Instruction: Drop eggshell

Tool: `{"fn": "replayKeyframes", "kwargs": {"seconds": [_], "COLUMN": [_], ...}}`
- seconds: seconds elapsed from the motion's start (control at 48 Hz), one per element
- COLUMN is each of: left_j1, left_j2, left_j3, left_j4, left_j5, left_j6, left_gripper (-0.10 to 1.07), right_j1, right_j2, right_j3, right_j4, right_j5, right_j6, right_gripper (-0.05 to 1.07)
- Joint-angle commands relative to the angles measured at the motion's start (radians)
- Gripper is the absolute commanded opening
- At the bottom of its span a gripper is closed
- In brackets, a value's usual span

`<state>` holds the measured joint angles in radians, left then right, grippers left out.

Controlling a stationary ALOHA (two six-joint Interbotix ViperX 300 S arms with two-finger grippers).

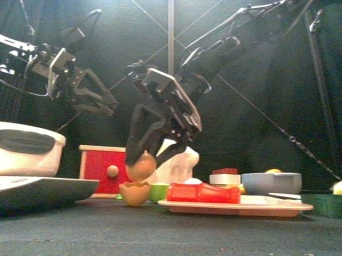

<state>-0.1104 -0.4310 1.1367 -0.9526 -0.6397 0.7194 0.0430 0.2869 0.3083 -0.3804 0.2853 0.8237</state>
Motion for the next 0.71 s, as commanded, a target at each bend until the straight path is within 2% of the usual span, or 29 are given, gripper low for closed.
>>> {"fn": "replayKeyframes", "kwargs": {"seconds": [0.0,0.25,0.417,0.688], "left_j1": [-0.003,-0.003,-0.003,-0.003], "left_j2": [0.0,0.0,0.0,0.0], "left_j3": [-0.017,-0.015,-0.02,-0.021], "left_j4": [0.003,0.002,-0.006,-0.003], "left_j5": [-0.003,0.006,0.006,0.006], "left_j6": [0.002,0.0,0.0,0.003], "left_gripper": [0.85,0.85,0.85,0.85], "right_j1": [-0.005,-0.005,0.0,-0.002], "right_j2": [-0.021,-0.021,-0.028,-0.034], "right_j3": [-0.034,-0.046,-0.049,-0.051], "right_j4": [0.009,0.011,0.002,0.003], "right_j5": [-0.002,0.04,0.103,0.132], "right_j6": [0.002,0.0,-0.002,0.002], "right_gripper": [0.89,1.02,1.03,1.02]}}
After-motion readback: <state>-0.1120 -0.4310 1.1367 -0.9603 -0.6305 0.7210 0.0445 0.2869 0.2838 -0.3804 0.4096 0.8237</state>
